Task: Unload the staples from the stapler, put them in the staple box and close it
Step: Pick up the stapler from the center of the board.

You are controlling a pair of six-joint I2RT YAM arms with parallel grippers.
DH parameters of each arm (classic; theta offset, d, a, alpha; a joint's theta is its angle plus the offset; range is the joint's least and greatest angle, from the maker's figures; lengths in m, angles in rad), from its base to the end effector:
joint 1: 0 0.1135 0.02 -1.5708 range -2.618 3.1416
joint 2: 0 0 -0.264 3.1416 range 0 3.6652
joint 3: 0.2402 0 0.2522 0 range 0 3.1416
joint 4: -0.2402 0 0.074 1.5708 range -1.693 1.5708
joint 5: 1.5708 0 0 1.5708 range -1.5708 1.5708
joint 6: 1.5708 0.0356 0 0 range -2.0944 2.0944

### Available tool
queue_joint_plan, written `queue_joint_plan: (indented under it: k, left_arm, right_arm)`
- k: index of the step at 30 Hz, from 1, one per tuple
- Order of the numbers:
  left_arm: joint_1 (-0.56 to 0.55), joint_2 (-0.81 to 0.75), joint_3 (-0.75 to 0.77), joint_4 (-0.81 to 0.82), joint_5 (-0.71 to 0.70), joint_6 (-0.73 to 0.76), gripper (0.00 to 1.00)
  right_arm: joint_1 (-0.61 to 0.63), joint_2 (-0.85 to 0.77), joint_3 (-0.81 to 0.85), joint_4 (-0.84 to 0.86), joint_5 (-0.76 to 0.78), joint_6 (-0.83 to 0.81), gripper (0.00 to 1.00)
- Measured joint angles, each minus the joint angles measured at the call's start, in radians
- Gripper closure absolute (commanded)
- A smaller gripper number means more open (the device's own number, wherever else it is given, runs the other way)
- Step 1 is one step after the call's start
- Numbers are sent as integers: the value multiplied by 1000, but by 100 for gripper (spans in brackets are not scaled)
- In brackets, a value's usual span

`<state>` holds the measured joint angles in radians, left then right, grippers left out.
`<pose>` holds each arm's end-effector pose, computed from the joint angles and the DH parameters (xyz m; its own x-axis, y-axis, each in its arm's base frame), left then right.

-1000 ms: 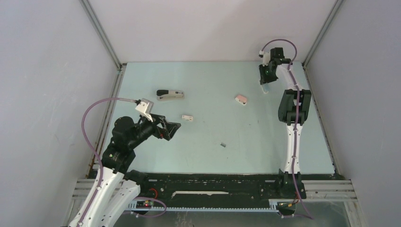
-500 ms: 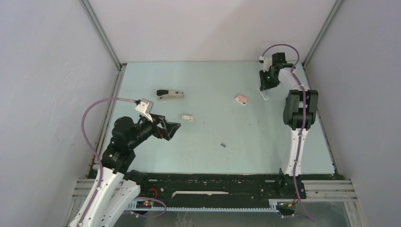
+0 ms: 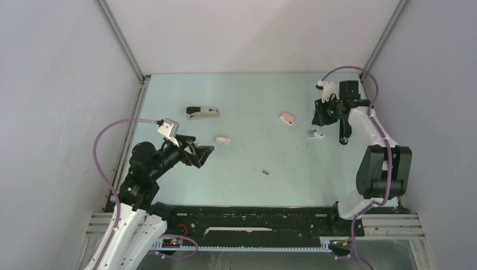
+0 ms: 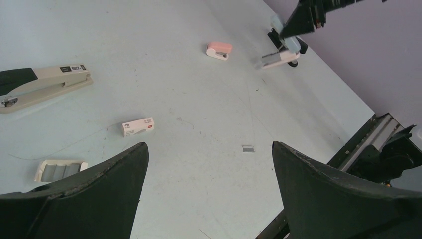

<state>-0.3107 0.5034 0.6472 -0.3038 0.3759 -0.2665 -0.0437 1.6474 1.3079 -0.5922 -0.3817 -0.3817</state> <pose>0.1182 -0.0517 0.3183 -0.3121 -0.1571 -0.9370 0.5673 0.7603 -0.3164 0.3552 -0.0023 0.2658 -0.6766 -0.3164 -0.6649 -0.4671 0.8825 0.0553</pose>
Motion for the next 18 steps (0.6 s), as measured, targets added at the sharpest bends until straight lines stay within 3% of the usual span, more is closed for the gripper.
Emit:
queue_joint_plan:
  k: [7, 18]
  left_arm:
    - [0, 8, -2, 37, 38, -25, 0]
    - [-40, 50, -86, 190, 154, -166, 0]
  right_arm:
    - [-2, -140, -170, -63, -121, -59, 100]
    - [-16, -322, -219, -234, -346, -278, 100]
